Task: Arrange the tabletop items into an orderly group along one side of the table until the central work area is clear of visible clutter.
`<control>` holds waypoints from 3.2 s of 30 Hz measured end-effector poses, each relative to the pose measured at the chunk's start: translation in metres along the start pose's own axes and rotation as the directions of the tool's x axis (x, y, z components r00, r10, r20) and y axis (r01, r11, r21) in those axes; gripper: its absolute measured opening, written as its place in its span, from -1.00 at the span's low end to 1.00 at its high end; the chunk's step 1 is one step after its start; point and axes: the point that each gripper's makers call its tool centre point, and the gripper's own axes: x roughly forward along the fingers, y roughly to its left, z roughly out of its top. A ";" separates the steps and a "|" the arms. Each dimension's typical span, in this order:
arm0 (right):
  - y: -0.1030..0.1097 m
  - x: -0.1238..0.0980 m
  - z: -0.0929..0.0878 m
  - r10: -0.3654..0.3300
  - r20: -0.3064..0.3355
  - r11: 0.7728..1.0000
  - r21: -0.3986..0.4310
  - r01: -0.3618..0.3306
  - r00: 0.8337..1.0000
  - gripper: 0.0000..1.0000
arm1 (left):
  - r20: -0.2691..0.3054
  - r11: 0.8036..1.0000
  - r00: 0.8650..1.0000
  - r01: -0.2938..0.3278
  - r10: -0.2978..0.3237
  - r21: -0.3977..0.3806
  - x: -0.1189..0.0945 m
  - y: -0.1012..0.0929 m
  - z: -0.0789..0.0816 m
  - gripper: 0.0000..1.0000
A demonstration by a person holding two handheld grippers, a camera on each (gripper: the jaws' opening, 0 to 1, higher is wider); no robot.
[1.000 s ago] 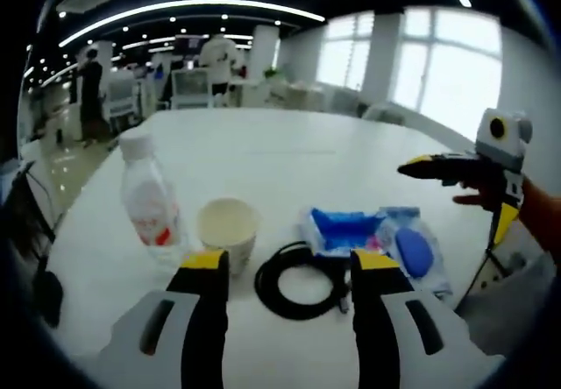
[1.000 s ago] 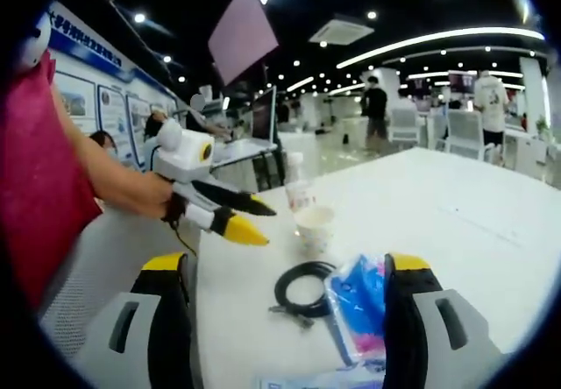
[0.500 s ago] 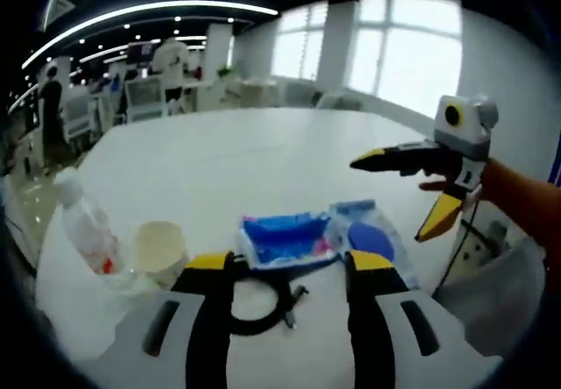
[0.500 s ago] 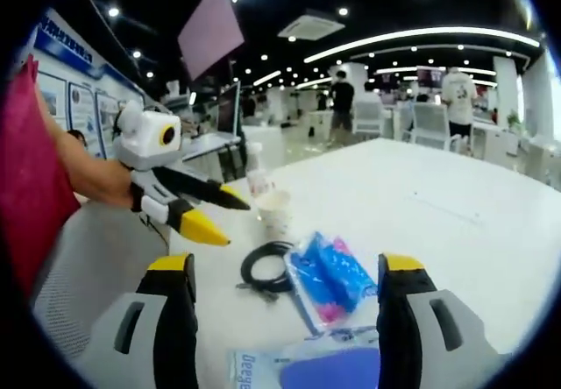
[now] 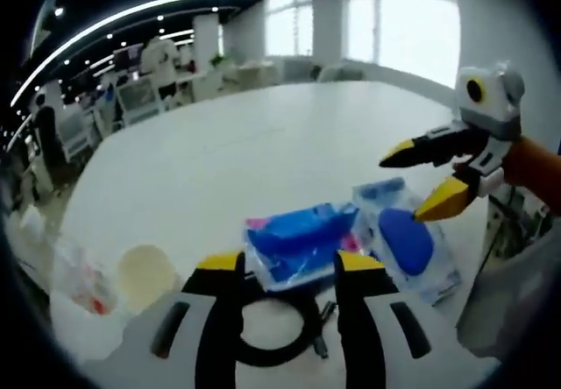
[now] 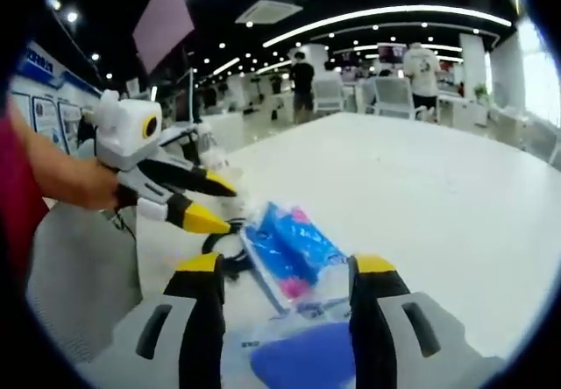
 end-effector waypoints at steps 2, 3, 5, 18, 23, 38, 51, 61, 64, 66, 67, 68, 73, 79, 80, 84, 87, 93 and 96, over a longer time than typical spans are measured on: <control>-0.005 0.005 -0.004 -0.014 -0.012 0.999 0.040 0.015 1.000 0.04 | -0.012 1.000 1.000 -0.025 0.025 -0.006 0.005 0.006 -0.002 -0.30; -0.007 0.006 -0.007 -0.018 -0.022 0.998 0.054 0.020 1.000 0.00 | -0.014 0.999 0.999 -0.032 0.032 -0.009 0.006 0.007 -0.002 -0.32; -0.011 0.010 -0.011 -0.026 -0.040 0.998 0.065 0.028 0.999 -0.11 | -0.023 0.999 0.999 -0.046 0.045 -0.012 0.011 0.010 -0.003 -0.36; -0.025 0.029 -0.034 -0.068 -0.130 0.994 0.077 0.079 0.989 -0.25 | -0.069 0.996 0.996 -0.060 0.055 -0.063 0.035 0.014 -0.014 -0.42; -0.026 0.036 -0.040 -0.060 -0.149 0.991 0.110 0.077 0.987 -0.28 | -0.082 0.992 0.993 -0.087 0.080 -0.087 0.041 0.021 -0.017 -0.44; -0.026 0.049 -0.058 -0.051 -0.202 0.987 0.136 0.080 0.978 -0.66 | -0.122 0.990 0.988 -0.109 0.098 -0.089 0.044 0.027 -0.025 -0.82; -0.038 0.034 -0.042 -0.096 -0.142 0.986 0.125 0.114 0.985 -0.92 | -0.079 0.990 0.993 -0.094 0.085 -0.109 0.039 0.017 -0.008 -1.00; -0.066 -0.005 -0.020 -0.186 -0.079 0.976 0.103 0.194 0.979 -0.94 | 0.006 0.994 0.999 -0.036 0.037 -0.100 0.044 -0.012 0.033 -1.00; -0.078 -0.016 -0.017 -0.219 -0.065 0.968 0.107 0.225 0.974 -0.94 | 0.025 0.994 0.999 -0.020 0.022 -0.108 0.050 -0.021 0.042 -1.00; -0.085 -0.023 -0.015 -0.240 -0.056 0.963 0.110 0.245 0.969 -0.95 | 0.046 0.992 0.999 -0.007 0.013 -0.125 0.055 -0.027 0.049 -1.00; -0.087 -0.026 -0.015 -0.248 -0.053 0.961 0.110 0.253 0.967 -0.95 | 0.057 0.992 0.998 -0.002 0.009 -0.124 0.056 -0.030 0.053 -1.00; -0.092 -0.031 -0.014 -0.266 -0.049 0.957 0.106 0.270 0.963 -0.95 | 0.074 0.992 0.997 0.008 0.001 -0.122 0.060 -0.035 0.058 -1.00; -0.111 -0.051 -0.010 -0.322 -0.026 0.941 0.101 0.323 0.946 -0.95 | 0.115 0.989 0.993 0.042 -0.026 -0.141 0.075 -0.049 0.071 -1.00; -0.136 -0.073 -0.004 -0.402 0.011 0.912 0.096 0.399 0.916 -0.95 | 0.208 0.986 0.975 0.100 -0.071 -0.132 0.090 -0.070 0.094 -1.00; -0.139 -0.075 -0.004 -0.408 0.013 0.909 0.098 0.405 0.913 -0.95 | 0.214 0.986 0.974 0.101 -0.071 -0.134 0.094 -0.072 0.096 -1.00; -0.152 -0.079 -0.006 -0.441 0.022 0.895 0.087 0.438 0.897 -0.95 | 0.239 0.980 0.968 0.116 -0.075 -0.164 0.111 -0.076 0.101 -1.00; -0.165 -0.079 -0.012 -0.468 0.011 0.883 0.049 0.467 0.883 -0.95 | 0.260 0.974 0.962 0.133 -0.083 -0.183 0.121 -0.079 0.104 -1.00; -0.186 -0.075 -0.023 -0.493 -0.004 0.869 0.036 0.493 0.870 -0.96 | 0.244 0.971 0.963 0.159 -0.113 -0.177 0.148 -0.086 0.099 -1.00; -0.194 -0.071 -0.029 -0.499 -0.017 0.866 0.020 0.499 0.867 -0.96 | 0.216 0.977 0.968 0.164 -0.132 -0.137 0.159 -0.090 0.094 -1.00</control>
